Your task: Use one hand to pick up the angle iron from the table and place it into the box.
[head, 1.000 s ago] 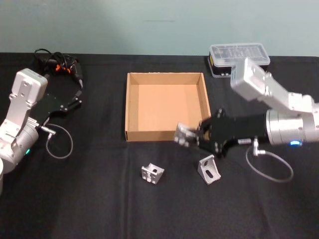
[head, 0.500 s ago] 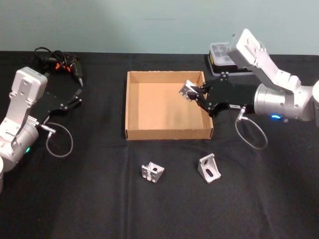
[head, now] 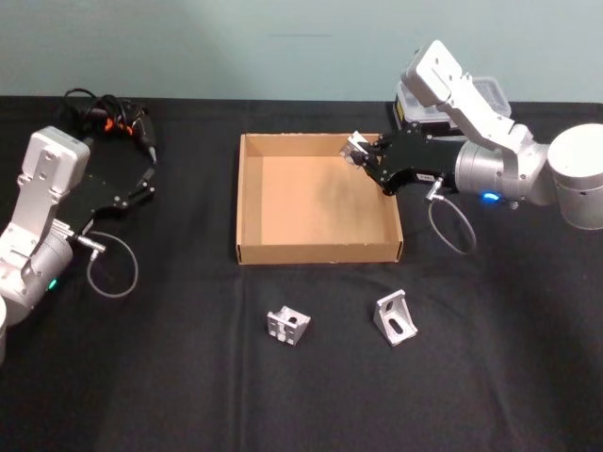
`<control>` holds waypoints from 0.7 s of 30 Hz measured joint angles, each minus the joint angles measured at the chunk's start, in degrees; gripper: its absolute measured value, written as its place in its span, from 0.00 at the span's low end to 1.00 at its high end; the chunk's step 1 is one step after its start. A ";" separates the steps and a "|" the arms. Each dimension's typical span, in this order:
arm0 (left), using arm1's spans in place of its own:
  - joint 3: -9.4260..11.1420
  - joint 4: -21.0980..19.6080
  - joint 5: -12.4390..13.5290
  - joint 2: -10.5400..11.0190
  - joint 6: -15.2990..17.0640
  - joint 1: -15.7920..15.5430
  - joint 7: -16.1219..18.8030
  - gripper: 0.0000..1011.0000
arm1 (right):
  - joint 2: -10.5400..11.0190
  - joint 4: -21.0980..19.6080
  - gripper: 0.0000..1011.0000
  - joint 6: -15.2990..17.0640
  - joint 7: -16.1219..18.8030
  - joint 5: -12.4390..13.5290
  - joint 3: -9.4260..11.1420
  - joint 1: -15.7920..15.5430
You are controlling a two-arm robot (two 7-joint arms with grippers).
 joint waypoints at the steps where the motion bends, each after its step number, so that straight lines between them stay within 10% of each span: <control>1: 0.00 0.00 0.00 0.00 0.00 0.00 0.00 0.99 | -0.37 0.84 0.08 -0.14 -0.01 -0.23 -0.04 0.27; 21: 0.00 0.00 0.00 0.00 0.00 0.00 0.00 0.99 | -5.79 10.99 0.08 -2.03 0.79 -4.17 0.61 3.06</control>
